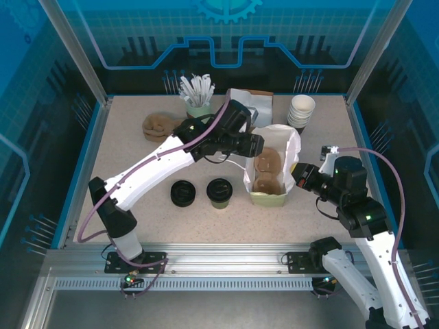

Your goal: Pack the takeout coffee

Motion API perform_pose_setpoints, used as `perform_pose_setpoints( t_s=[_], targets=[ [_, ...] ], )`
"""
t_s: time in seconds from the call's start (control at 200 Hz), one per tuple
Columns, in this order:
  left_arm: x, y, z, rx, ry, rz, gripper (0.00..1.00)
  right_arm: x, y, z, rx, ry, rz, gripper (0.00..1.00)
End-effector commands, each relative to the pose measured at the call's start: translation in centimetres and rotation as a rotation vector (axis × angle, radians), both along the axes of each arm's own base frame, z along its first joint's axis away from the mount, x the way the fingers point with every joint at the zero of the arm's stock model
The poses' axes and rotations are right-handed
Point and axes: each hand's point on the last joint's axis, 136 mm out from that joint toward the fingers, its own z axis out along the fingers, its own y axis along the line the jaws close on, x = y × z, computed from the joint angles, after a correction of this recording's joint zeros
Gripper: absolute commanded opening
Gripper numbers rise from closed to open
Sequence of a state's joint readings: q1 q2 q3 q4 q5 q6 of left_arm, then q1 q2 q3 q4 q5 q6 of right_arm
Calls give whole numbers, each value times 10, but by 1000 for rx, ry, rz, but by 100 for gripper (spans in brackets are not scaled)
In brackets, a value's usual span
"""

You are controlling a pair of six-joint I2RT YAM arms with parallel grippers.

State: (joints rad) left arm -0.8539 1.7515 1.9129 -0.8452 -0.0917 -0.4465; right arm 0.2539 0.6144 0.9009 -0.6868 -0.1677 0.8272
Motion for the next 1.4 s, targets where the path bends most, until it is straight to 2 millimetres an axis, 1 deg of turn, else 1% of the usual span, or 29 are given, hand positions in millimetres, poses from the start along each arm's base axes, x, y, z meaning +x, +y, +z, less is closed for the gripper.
perform_pose_setpoints(
  t_s=[0.0,0.06,0.1,0.135,0.205,0.265,0.34,0.48,0.525,0.655,0.73,0.835,0.89,0.946,1.011,1.096,1.211,1.261,1.316,1.396],
  targets=[
    [5,8,6,31,-24,48,40,-2,-4,9,18,-21,-22,0],
    [7,7,9,27,-35,48,22,-3,-4,9,16,-19,-22,0],
    [7,6,8,26,-40,45,16,-3,-4,9,14,-17,-21,0],
    [8,5,8,25,-41,42,14,-4,-5,9,12,-14,-21,0],
    [8,4,10,17,-47,35,13,-5,-5,10,3,-15,-15,1],
    [8,2,12,9,-50,28,12,-7,-7,11,-21,-14,-16,9],
    [8,0,14,0,-53,19,8,-10,-14,15,-74,-14,-23,23],
    [9,-4,17,-9,-57,8,7,-14,-23,31,-180,-17,-14,38],
    [9,-5,18,-13,-60,6,7,-13,-26,35,-218,-12,-7,40],
    [9,-7,21,-28,-58,1,7,-9,-35,42,-321,29,1,42],
    [8,-8,23,-36,-55,4,7,-7,-31,44,-328,49,39,42],
    [8,-8,24,-45,-50,9,8,-6,-16,47,-278,50,111,43],
    [8,-10,24,-48,-45,6,8,-5,-9,45,-249,50,143,45],
    [8,-10,23,-49,-43,8,8,-3,-8,39,-247,61,143,47],
    [8,-10,24,-55,-40,7,8,0,-11,32,-266,72,131,50],
    [7,-12,25,-63,-37,5,8,5,-20,24,-314,88,94,53],
    [7,-13,26,-69,-35,-1,7,11,-28,22,-359,79,65,57],
    [7,-14,27,-74,-33,-3,7,15,-27,21,-366,75,73,59],
    [6,-15,28,-80,-32,-3,8,18,-25,18,-362,80,80,59],
    [6,-16,29,-85,-30,-5,8,22,-17,15,-336,87,113,59]
  ],
)
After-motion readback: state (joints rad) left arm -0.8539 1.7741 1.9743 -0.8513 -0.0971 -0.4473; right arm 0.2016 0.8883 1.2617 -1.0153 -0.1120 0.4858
